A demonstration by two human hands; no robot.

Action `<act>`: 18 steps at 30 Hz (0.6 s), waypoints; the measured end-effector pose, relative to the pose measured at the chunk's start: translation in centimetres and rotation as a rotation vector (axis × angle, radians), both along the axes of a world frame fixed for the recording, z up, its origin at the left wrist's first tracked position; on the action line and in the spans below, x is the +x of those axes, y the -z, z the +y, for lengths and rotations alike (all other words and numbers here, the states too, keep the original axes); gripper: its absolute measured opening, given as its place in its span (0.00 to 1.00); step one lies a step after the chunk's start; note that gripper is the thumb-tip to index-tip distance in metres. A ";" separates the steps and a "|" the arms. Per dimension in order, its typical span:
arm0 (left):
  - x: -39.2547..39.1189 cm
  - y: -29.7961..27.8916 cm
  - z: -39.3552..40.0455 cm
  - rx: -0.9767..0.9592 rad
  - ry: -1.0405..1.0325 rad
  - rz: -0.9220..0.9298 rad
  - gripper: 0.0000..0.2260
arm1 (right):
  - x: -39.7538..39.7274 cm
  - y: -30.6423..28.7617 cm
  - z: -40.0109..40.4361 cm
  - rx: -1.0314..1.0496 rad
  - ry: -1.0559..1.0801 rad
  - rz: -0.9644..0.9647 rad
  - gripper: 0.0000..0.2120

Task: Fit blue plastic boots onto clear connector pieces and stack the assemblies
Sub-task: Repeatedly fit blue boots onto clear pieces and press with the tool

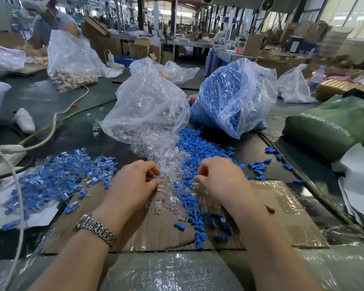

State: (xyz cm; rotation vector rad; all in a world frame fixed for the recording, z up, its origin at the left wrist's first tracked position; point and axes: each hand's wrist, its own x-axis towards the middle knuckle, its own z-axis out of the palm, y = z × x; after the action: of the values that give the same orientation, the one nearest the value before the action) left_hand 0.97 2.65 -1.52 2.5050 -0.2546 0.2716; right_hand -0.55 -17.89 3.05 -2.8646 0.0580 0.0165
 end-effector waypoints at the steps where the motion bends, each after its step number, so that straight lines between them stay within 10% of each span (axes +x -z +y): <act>1: 0.0 -0.1 0.0 -0.015 -0.004 0.008 0.05 | 0.0 0.1 0.5 0.025 -0.026 0.015 0.08; 18: 0.4 0.2 -0.2 -0.031 0.022 0.103 0.08 | 0.7 1.8 0.0 0.052 -0.056 -0.042 0.04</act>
State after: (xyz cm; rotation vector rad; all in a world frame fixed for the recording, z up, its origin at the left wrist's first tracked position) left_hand 1.42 2.41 -1.67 2.4749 -0.2336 0.1367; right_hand 0.15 -17.91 1.24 -2.8124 -0.0309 -0.0307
